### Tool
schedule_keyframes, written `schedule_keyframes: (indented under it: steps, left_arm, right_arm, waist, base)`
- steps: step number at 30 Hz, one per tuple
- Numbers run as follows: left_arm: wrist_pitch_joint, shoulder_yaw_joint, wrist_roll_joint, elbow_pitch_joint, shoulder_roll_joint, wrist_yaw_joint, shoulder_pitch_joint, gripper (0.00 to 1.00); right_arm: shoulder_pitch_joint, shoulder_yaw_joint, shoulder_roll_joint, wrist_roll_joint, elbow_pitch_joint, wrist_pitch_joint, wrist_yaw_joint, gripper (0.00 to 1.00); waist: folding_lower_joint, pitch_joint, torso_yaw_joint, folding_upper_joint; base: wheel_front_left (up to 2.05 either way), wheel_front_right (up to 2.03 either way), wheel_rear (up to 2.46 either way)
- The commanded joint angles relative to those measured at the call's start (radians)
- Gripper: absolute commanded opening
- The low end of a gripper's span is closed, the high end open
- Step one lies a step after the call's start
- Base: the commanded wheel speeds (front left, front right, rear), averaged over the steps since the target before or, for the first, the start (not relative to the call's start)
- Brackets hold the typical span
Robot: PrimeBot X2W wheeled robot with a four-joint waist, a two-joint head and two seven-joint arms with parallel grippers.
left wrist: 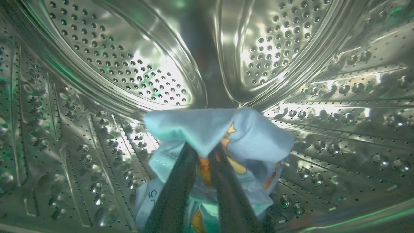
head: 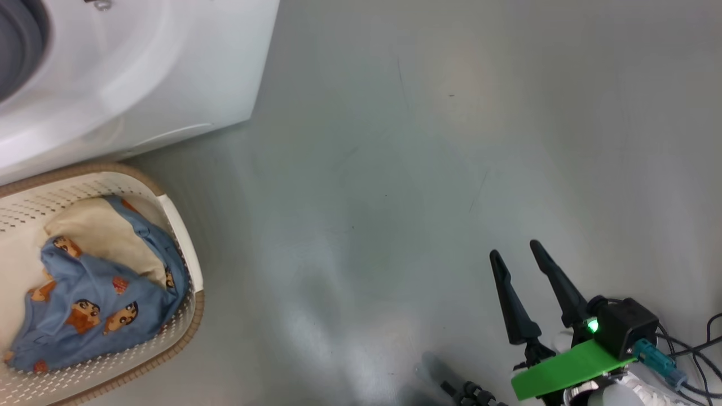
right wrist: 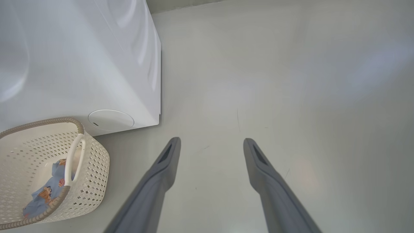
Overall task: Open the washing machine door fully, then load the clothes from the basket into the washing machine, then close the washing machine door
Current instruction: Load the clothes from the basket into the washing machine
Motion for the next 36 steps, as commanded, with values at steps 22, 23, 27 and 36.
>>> schedule_keyframes:
  steps: [22, 23, 27, 36]
  left_arm:
    - [0.007, -0.014, -0.043, 0.228, -0.075, 0.056, -0.048, 1.0]
    - [0.001, -0.012, -0.048, 0.229, -0.084, 0.059, -0.038, 1.0]
    - [-0.012, -0.004, -0.068, 0.228, -0.121, 0.061, 0.009, 1.0]
    - [-0.018, -0.004, -0.095, 0.16, -0.173, 0.017, 0.148, 1.0]
  right_arm:
    - [0.02, 0.015, -0.011, 0.012, 0.011, -0.005, 0.002, 1.0]
    - [0.02, 0.015, -0.011, 0.011, 0.014, -0.005, 0.002, 1.0]
    - [0.02, 0.014, -0.011, 0.007, 0.023, -0.005, 0.002, 1.0]
    - [0.028, 0.007, -0.021, 0.0, 0.029, -0.005, 0.002, 1.0]
  waist:
    - [0.0, -0.143, 0.106, 0.0]
    - [0.0, -0.154, 0.114, 0.0]
    - [0.0, -0.201, 0.147, 0.0]
    - [0.0, -0.283, 0.22, 0.0]
  base:
    - [0.0, 0.0, 0.0]
    - [0.0, 0.0, 0.0]
    - [0.0, 0.0, 0.0]
    - [0.0, 0.0, 0.0]
